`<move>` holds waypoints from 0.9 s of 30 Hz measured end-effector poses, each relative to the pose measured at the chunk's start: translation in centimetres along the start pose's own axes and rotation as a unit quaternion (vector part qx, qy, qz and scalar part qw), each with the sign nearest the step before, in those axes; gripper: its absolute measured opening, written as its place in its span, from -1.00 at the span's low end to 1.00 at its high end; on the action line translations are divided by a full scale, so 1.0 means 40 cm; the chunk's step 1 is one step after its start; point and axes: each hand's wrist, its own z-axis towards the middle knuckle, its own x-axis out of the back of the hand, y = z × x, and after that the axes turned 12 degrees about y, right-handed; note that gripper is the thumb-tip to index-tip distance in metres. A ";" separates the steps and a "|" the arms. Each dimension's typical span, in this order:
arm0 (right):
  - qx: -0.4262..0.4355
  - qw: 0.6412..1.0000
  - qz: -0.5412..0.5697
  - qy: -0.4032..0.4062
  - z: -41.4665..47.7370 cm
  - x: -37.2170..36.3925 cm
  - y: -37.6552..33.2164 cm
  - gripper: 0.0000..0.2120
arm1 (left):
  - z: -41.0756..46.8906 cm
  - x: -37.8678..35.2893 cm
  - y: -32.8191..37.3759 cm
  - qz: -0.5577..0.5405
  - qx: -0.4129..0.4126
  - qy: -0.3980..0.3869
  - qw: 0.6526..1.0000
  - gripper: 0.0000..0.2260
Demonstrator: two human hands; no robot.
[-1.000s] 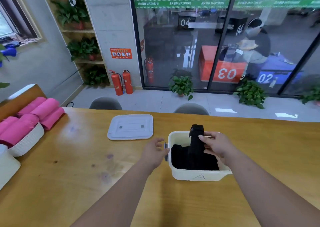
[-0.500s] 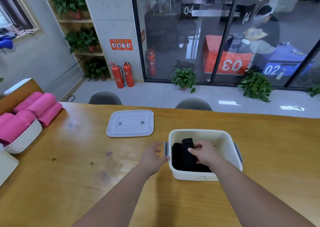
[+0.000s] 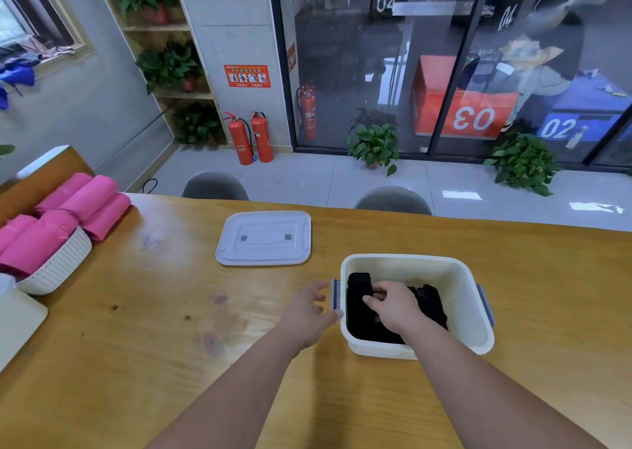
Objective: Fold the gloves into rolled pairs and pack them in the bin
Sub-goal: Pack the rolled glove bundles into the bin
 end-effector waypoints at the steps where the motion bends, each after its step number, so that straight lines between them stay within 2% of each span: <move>1: -0.005 1.000 0.013 0.005 0.001 -0.001 -0.003 -0.75 | 0.001 0.001 0.000 -0.001 -0.001 -0.001 1.000 -0.36; 4: 0.005 1.000 -0.015 0.008 -0.009 0.000 -0.013 -0.72 | 0.003 0.003 -0.002 -0.008 0.002 -0.005 1.000 -0.36; 6: 0.047 0.990 -0.126 0.030 -0.025 0.005 -0.021 -0.64 | 0.004 0.004 -0.003 -0.014 0.007 -0.007 1.000 -0.36; 9: 0.131 0.953 -0.259 0.089 -0.046 0.018 -0.034 -0.59 | 0.004 0.003 -0.006 -0.016 0.010 -0.007 1.000 -0.36; 12: 0.199 0.942 -0.263 0.056 -0.050 0.025 -0.044 -0.62 | 0.005 0.002 -0.010 -0.019 0.012 -0.008 1.000 -0.34; 15: 0.214 0.937 -0.277 -0.015 -0.045 0.027 -0.038 -0.47 | 0.008 0.002 -0.013 -0.015 0.011 -0.006 1.000 -0.34; 27: 0.227 0.915 -0.333 -0.022 -0.064 0.025 -0.049 -0.44 | -0.004 0.005 0.003 0.048 0.000 0.009 0.999 -0.34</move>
